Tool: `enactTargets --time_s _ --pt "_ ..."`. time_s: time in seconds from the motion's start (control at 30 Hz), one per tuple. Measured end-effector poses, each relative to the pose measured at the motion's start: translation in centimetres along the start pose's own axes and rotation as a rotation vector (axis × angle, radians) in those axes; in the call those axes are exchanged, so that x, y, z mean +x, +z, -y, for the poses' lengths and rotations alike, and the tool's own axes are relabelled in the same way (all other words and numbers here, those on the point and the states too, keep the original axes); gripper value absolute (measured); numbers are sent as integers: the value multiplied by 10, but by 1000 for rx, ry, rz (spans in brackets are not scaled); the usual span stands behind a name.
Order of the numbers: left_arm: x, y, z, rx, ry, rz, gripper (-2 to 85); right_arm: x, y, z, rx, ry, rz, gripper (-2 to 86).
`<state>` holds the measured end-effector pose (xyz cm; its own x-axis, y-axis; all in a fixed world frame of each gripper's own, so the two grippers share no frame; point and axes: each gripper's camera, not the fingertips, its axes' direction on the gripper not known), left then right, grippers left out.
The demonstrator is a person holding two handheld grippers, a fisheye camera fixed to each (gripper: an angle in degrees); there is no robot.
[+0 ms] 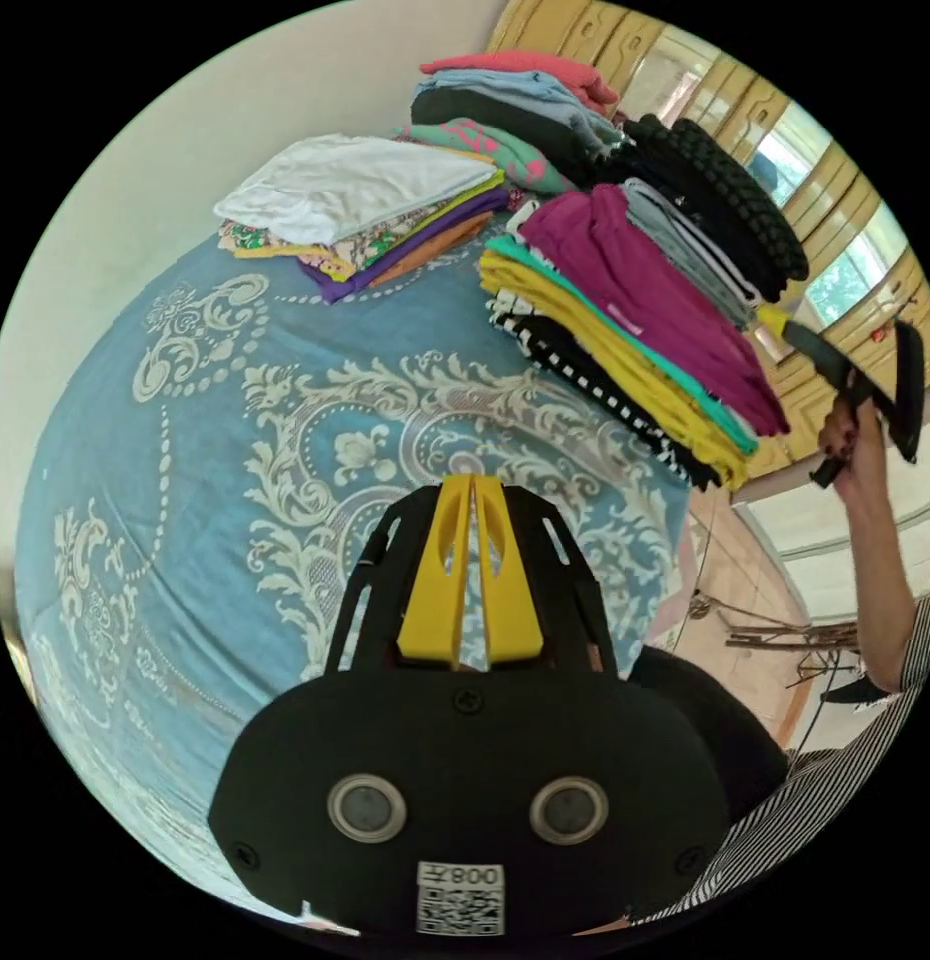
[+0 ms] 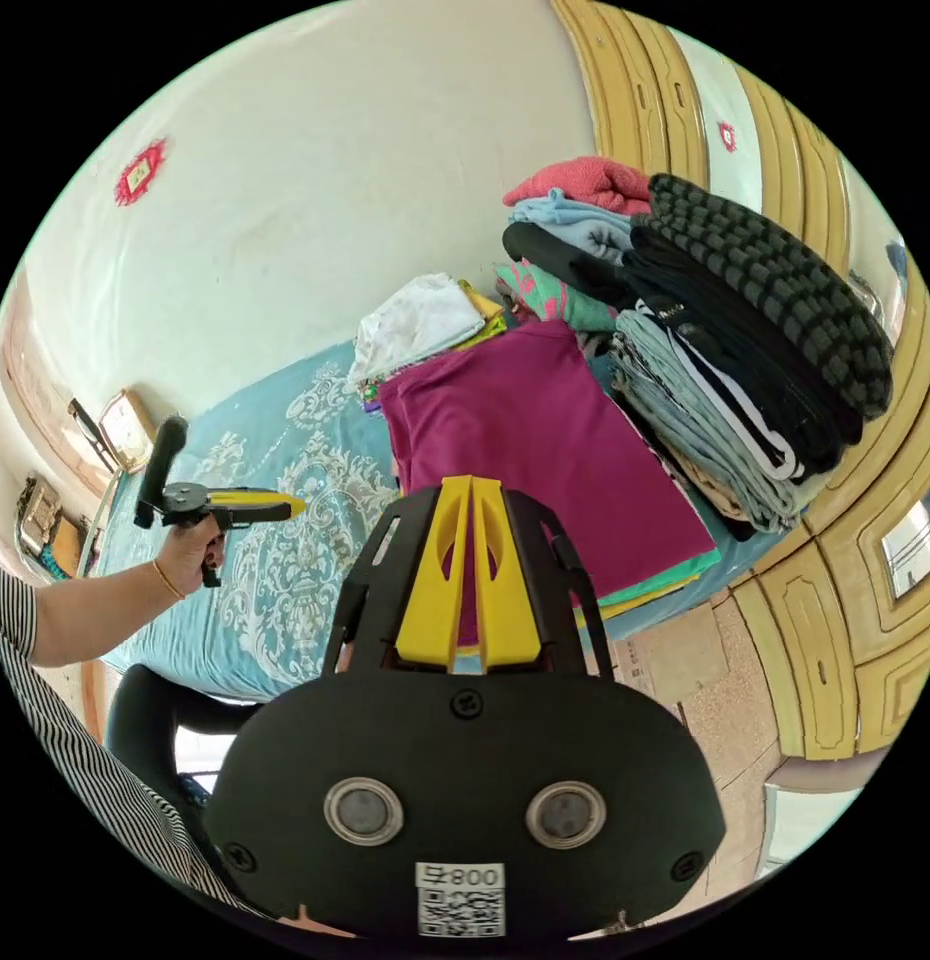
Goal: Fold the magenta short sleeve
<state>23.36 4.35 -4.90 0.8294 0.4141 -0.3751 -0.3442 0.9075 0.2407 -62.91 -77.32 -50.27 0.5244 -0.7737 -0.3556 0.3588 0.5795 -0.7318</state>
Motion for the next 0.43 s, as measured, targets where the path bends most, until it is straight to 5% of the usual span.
enactTargets --time_s 0.43 --pt "-22 33 -67 63 39 -12 2 -209 196 245 -78 -255 187 71"
